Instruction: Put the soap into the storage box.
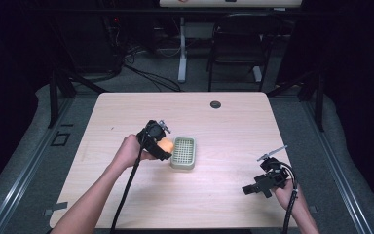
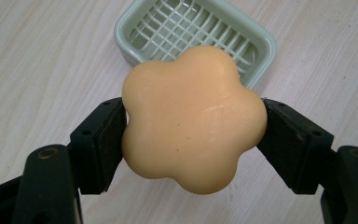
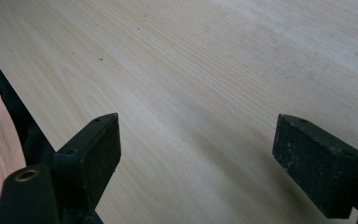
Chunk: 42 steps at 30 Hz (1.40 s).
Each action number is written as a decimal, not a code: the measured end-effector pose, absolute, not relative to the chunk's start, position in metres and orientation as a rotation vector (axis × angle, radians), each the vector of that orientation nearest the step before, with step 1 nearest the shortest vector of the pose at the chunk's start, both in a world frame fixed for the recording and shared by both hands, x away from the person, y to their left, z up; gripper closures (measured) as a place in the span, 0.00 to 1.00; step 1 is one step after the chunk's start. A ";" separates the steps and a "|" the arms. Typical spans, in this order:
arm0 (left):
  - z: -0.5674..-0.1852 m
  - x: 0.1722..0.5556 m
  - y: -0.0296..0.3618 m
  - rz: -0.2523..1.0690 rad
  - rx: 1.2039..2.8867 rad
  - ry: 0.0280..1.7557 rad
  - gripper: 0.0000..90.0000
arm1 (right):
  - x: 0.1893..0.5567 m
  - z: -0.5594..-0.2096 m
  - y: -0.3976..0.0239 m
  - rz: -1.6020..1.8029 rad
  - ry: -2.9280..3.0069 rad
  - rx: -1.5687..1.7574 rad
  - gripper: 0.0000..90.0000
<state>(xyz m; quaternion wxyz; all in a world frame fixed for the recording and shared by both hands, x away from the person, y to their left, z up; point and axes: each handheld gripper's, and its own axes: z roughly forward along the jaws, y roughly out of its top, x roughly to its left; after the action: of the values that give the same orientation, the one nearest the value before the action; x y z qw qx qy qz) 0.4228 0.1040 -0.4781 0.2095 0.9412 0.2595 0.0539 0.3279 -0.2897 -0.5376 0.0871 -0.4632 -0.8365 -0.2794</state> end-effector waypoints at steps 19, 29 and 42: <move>-0.488 0.436 0.069 0.124 2.632 0.679 0.29 | 0.327 -0.538 -0.289 -0.837 -2.493 -1.395 0.17; -0.495 0.442 0.054 0.113 2.644 0.669 0.29 | 0.327 -0.538 -0.290 -0.829 -2.495 -1.390 0.17; -0.509 0.449 0.043 0.109 2.657 0.690 0.29 | 0.328 -0.537 -0.291 -0.821 -2.499 -1.364 0.17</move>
<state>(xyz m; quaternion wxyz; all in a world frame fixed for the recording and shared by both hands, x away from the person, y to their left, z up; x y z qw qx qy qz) 0.4491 0.0433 -0.5089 0.1959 0.9484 0.2463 0.0389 0.3281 -0.2907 -0.5372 0.0893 -0.4586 -0.8400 -0.2759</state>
